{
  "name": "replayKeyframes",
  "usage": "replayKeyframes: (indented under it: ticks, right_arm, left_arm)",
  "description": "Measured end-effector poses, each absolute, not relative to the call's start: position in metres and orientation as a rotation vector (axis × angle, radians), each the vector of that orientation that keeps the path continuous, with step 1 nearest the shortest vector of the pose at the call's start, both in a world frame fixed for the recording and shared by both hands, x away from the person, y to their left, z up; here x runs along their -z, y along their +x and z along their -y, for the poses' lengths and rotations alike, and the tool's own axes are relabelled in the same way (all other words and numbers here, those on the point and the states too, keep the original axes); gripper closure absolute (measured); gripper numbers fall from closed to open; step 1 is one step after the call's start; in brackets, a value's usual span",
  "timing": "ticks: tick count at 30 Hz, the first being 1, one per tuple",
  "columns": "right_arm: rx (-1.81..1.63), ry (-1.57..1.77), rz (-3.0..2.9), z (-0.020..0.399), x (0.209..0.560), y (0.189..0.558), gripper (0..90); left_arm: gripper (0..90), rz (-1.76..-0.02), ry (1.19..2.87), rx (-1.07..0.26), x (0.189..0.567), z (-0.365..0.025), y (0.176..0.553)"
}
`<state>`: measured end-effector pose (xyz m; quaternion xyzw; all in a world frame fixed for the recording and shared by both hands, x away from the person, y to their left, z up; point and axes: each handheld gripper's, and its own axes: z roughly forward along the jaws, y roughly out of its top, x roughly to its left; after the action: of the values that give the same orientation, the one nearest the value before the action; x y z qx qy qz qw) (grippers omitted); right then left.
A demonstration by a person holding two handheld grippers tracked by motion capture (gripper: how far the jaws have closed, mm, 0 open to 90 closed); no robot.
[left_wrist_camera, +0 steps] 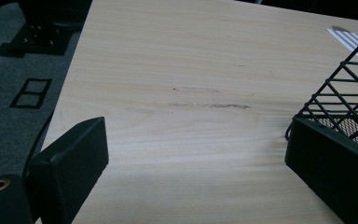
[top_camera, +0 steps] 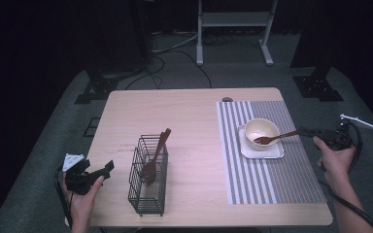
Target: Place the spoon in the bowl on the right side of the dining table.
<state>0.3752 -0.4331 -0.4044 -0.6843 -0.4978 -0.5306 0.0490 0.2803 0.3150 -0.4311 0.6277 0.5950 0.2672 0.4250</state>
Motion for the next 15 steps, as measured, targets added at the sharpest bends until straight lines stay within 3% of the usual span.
replayKeyframes:
  ticks: [15]
  right_arm:
    - [1.597, -2.061, 1.500, 0.4307, 0.4128, 0.3766, 72.6]
  left_arm:
    - [4.9, -1.486, 1.571, -0.666, 0.4312, -0.3149, 0.2807]
